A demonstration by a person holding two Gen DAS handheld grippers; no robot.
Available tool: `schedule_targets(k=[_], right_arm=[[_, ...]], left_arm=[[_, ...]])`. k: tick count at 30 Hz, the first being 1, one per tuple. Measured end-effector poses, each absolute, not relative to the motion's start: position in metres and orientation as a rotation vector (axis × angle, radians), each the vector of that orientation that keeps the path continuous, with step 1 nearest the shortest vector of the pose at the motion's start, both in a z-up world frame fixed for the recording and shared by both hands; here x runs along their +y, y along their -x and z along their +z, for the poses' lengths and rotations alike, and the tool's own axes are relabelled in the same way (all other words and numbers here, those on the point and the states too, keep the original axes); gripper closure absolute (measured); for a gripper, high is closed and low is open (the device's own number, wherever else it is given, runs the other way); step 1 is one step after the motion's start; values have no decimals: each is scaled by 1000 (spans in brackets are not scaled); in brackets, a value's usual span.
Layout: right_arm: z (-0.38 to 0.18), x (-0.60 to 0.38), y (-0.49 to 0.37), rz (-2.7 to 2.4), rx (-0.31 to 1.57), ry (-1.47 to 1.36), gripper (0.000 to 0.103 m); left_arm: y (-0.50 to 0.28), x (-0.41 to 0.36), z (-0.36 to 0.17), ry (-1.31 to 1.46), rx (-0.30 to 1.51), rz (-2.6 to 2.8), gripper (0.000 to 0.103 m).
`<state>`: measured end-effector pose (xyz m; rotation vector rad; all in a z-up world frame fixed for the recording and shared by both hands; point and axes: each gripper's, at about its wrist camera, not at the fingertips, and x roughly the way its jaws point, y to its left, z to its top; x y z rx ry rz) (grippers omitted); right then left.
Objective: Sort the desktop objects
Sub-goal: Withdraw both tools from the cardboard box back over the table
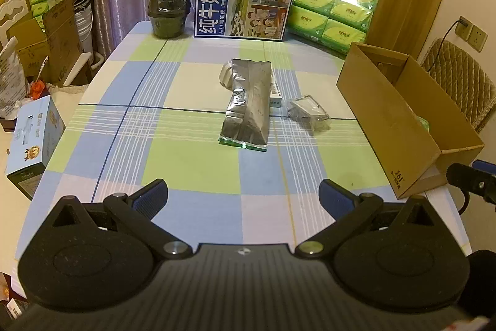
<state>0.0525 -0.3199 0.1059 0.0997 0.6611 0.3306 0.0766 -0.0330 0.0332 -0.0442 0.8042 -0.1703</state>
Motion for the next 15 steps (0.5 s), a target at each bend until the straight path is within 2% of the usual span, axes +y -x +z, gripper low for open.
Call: schedule_targets(k=[15], right_arm=[[96, -297, -69, 359, 682, -68, 2]], left_arm=[[-82, -29, 27, 32, 802, -195, 1]])
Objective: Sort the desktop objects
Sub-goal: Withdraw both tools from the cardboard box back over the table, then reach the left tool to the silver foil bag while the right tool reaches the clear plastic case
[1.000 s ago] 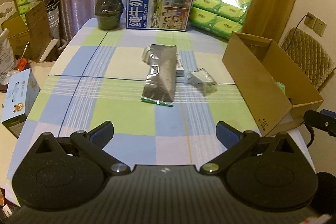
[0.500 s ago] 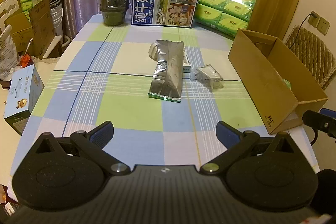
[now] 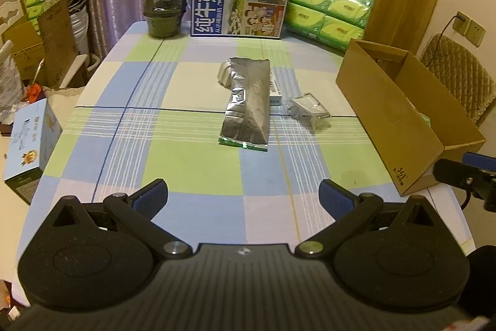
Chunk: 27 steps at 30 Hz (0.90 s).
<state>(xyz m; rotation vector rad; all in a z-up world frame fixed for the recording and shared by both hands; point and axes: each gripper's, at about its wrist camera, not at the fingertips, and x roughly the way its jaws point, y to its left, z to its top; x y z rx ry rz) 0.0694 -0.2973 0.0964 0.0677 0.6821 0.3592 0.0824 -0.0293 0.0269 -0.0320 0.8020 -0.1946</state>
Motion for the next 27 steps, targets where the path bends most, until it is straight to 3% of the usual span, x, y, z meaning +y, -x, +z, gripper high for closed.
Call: schedule_targets(k=[27], right_arm=[[45, -257, -166, 404, 688, 42, 2]], left_arm=[[-160, -27, -12, -5, 827, -205, 1]])
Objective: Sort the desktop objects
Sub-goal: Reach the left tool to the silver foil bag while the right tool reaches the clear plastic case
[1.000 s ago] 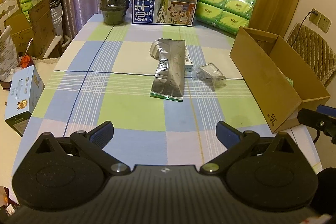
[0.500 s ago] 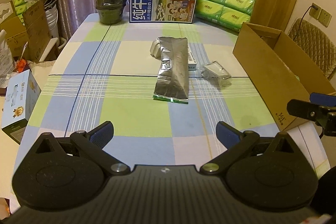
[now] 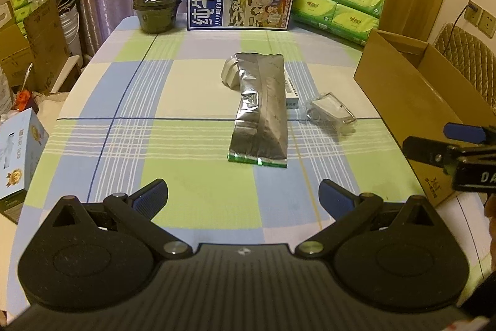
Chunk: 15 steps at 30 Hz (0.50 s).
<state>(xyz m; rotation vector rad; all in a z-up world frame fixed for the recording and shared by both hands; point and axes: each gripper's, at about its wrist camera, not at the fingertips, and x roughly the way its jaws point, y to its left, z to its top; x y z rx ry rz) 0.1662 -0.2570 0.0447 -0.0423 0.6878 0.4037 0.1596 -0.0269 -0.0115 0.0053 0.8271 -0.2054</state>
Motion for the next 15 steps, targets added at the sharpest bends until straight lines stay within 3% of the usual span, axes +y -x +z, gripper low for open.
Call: schedule_targets(k=[15], right_arm=[[4, -238, -214, 405, 720, 86, 2]], left_arm=[[-221, -38, -36, -84, 772, -254, 1]])
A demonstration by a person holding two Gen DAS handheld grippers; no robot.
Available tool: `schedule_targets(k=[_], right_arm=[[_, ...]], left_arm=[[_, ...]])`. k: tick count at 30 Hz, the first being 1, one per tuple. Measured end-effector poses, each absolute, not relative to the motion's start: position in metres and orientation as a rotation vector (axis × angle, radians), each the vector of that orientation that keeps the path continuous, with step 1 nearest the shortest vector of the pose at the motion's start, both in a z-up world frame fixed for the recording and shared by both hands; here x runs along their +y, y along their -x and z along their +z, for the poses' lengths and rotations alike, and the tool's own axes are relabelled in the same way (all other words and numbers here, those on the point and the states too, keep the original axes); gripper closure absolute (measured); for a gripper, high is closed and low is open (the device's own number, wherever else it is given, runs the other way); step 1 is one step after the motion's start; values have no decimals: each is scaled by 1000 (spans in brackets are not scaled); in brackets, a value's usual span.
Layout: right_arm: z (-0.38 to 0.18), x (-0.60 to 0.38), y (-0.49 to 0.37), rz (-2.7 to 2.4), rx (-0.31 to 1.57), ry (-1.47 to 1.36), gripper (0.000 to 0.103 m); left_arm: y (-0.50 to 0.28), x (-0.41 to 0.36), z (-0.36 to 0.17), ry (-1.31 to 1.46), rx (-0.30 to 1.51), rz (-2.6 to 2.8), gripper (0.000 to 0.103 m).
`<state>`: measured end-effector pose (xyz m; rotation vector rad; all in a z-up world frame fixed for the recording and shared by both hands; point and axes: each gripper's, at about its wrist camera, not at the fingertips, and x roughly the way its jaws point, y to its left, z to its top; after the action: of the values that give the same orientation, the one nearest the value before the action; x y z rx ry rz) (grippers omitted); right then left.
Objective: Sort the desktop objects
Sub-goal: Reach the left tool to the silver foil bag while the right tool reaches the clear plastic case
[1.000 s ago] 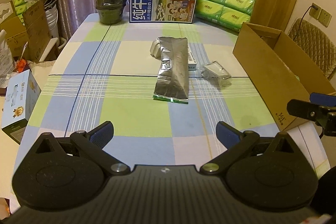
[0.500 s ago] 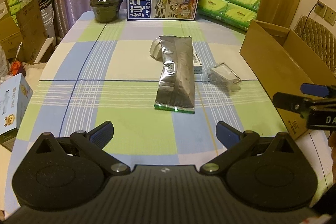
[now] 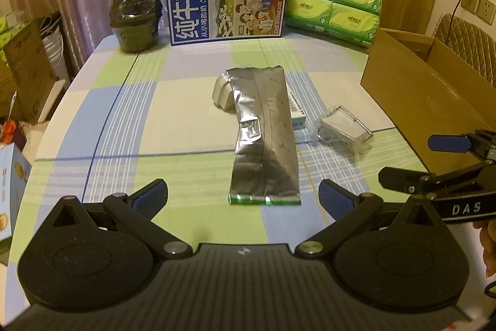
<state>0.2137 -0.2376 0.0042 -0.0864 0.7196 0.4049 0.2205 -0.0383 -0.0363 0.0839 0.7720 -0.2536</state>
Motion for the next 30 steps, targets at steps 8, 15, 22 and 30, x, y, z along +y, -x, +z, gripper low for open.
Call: schedule_targets(k=[8, 15, 22, 30], right_arm=[[-14, -234, -241, 390, 722, 98, 2], [-26, -234, -263, 374, 717, 104, 4], [-43, -233, -286, 389, 732, 112, 13], [-62, -235, -299, 396, 743, 95, 27]], left_arm=[[-246, -42, -46, -55, 742, -284, 1], [-261, -43, -69, -73, 750, -307, 1], [-270, -47, -79, -71, 753, -331, 1], [-286, -50, -84, -65, 741, -347, 1]])
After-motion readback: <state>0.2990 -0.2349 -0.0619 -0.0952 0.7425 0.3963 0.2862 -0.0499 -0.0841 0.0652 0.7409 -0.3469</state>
